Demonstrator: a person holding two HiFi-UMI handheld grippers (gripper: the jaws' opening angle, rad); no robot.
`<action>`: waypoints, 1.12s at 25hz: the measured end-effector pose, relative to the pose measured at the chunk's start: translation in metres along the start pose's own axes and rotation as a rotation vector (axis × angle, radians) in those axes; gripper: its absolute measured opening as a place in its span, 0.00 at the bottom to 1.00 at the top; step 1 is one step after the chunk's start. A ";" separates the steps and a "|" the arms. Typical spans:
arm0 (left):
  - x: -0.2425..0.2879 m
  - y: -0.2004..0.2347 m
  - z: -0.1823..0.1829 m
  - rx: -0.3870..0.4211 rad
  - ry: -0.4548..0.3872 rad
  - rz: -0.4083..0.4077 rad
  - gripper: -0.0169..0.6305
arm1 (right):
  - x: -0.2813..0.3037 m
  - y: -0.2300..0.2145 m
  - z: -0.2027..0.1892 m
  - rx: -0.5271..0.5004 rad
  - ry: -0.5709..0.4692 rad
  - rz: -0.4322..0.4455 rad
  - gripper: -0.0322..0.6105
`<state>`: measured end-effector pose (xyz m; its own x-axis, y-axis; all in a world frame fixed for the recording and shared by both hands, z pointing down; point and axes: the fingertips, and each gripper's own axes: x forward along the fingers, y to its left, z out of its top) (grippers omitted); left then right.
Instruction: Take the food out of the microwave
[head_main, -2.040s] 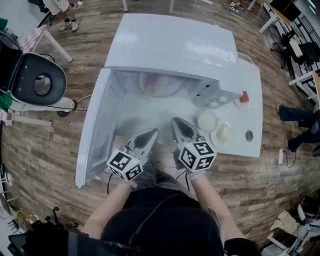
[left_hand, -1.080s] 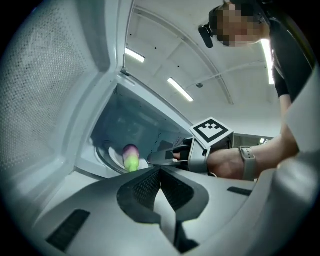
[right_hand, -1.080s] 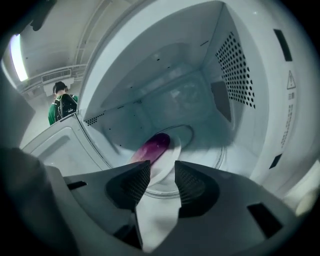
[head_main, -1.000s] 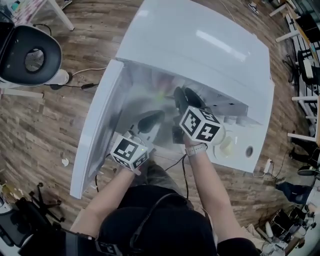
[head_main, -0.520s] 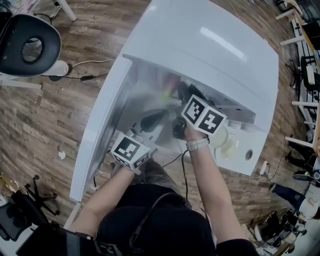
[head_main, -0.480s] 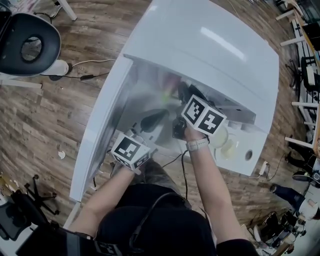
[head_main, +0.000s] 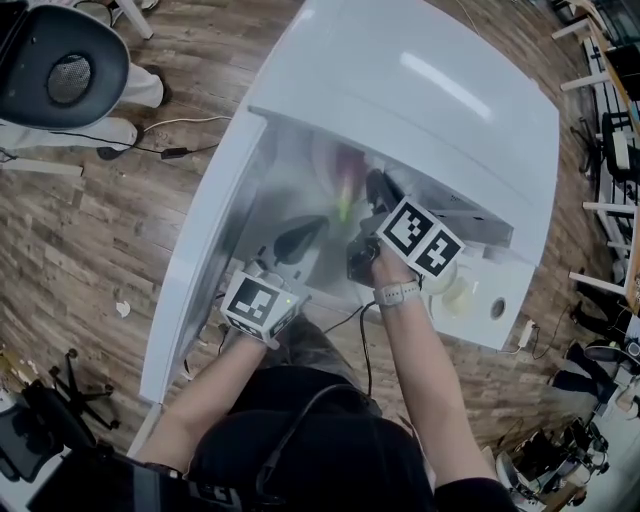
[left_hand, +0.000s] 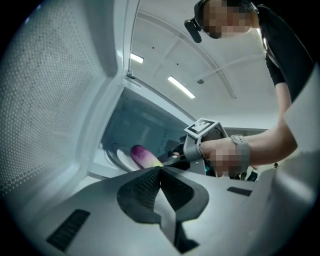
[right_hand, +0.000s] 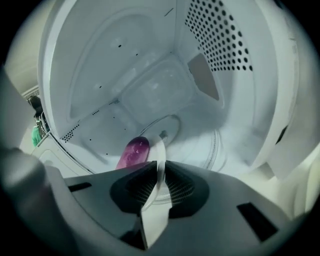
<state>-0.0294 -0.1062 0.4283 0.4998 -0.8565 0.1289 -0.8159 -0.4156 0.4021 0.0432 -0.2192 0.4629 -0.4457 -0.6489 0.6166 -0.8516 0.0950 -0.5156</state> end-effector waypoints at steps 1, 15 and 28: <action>-0.002 0.002 -0.003 -0.004 0.006 0.011 0.04 | -0.003 0.000 0.000 0.001 -0.002 0.004 0.15; -0.003 0.001 -0.008 -0.053 0.009 0.006 0.04 | -0.027 -0.016 -0.017 0.115 -0.002 0.031 0.15; 0.010 0.013 -0.016 -0.154 0.040 0.014 0.05 | -0.045 -0.020 -0.036 0.251 -0.022 0.119 0.27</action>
<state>-0.0300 -0.1150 0.4497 0.5024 -0.8477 0.1703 -0.7701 -0.3492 0.5338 0.0705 -0.1648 0.4663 -0.5301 -0.6607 0.5316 -0.6975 -0.0168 -0.7164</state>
